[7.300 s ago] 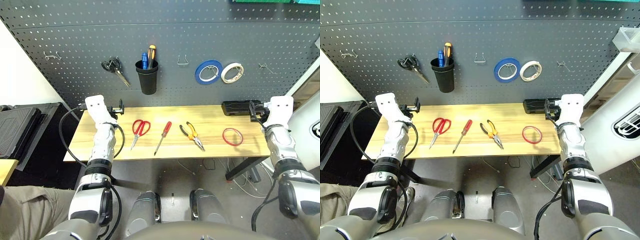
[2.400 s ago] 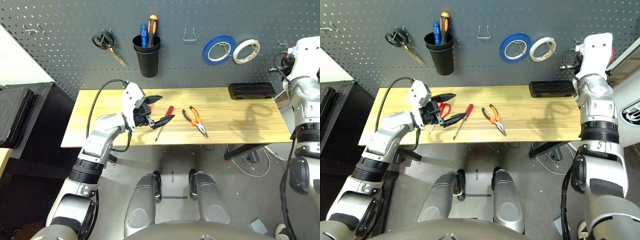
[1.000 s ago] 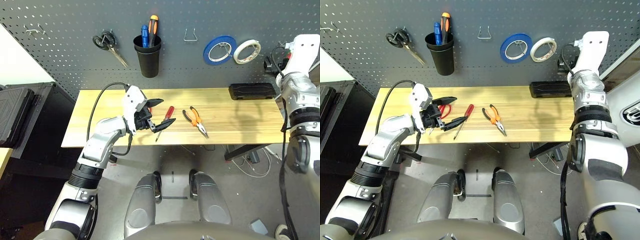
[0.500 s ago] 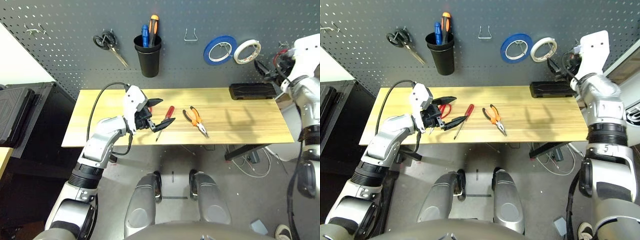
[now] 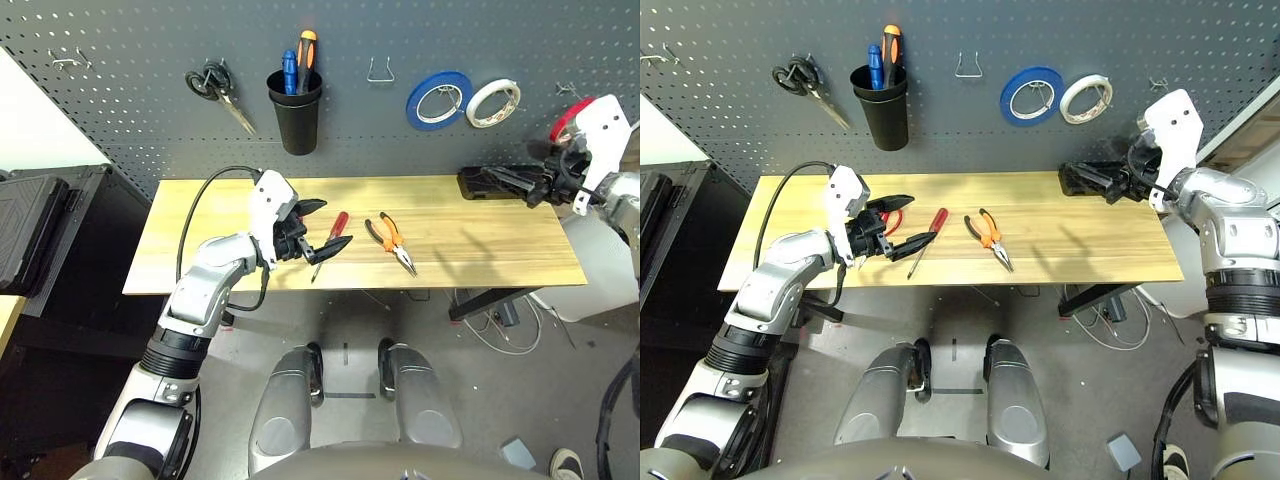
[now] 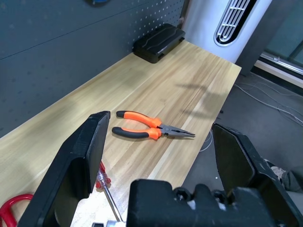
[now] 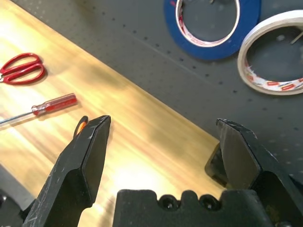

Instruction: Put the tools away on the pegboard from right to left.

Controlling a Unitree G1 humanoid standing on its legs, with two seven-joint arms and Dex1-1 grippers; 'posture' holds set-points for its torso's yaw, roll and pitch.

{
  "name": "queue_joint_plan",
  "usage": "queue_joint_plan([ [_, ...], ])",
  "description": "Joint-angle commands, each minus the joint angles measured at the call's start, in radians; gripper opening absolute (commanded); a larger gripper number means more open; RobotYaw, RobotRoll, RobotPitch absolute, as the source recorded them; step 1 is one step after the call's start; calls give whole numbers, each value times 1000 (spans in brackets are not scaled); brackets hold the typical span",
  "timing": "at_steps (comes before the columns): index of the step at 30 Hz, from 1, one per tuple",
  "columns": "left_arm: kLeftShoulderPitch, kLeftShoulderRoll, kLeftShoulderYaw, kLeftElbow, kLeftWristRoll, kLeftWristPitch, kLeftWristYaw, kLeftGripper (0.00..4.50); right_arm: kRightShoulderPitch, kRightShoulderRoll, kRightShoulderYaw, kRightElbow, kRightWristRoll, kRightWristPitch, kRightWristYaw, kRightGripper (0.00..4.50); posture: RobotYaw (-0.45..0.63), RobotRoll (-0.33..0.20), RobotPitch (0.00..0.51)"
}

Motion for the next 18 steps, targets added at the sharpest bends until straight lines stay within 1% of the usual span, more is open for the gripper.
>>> queue_joint_plan([
  [1, 13, -5, -16, 0, 12, -14, -3, 4500, 27, -11, 13, 11, 3, -12, 42, 4470, -76, 0, 157],
  [10, -2, -21, -32, 28, 23, -38, -8, 4500, 44, 7, 77, 23, -28, -24, 83, 4470, -76, 0, 147],
  [14, -2, -30, -33, 33, 22, -50, -7, 4500, 48, 23, 105, 37, -44, -22, 76, 4470, -72, 0, 142],
  [18, 1, -36, -32, 38, 18, -80, -18, 4500, 37, 56, 143, 85, -92, -15, 34, 4470, -65, 0, 139],
])
